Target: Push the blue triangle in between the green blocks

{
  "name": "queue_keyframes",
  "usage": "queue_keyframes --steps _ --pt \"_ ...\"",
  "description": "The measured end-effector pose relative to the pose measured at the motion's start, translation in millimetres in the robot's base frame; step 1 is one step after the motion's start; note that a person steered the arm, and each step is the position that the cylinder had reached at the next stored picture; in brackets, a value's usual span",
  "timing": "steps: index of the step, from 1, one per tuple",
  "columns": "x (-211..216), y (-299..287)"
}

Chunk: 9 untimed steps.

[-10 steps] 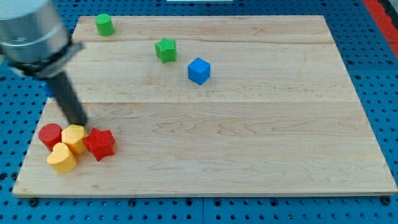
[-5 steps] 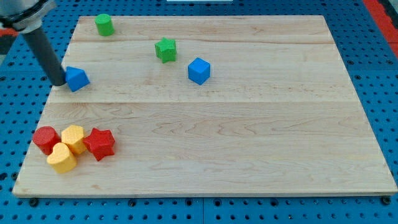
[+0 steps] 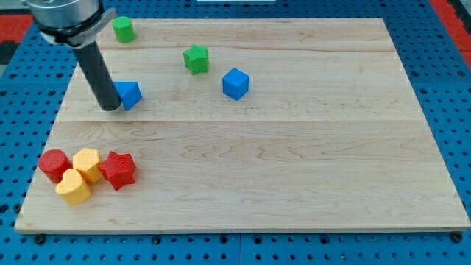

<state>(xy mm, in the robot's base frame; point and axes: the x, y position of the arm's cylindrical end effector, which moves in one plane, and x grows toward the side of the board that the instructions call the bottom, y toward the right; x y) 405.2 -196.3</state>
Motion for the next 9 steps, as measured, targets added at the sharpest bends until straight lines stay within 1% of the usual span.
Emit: queue_keyframes --steps 1,2,3,4,5,6,7,8,9 --pt "-13 14" --pt "23 35" --pt "8 56" --pt "-30 59" --pt "-50 61" --pt "-18 69" --pt "-10 64" --pt "-48 19" --pt "-2 39"
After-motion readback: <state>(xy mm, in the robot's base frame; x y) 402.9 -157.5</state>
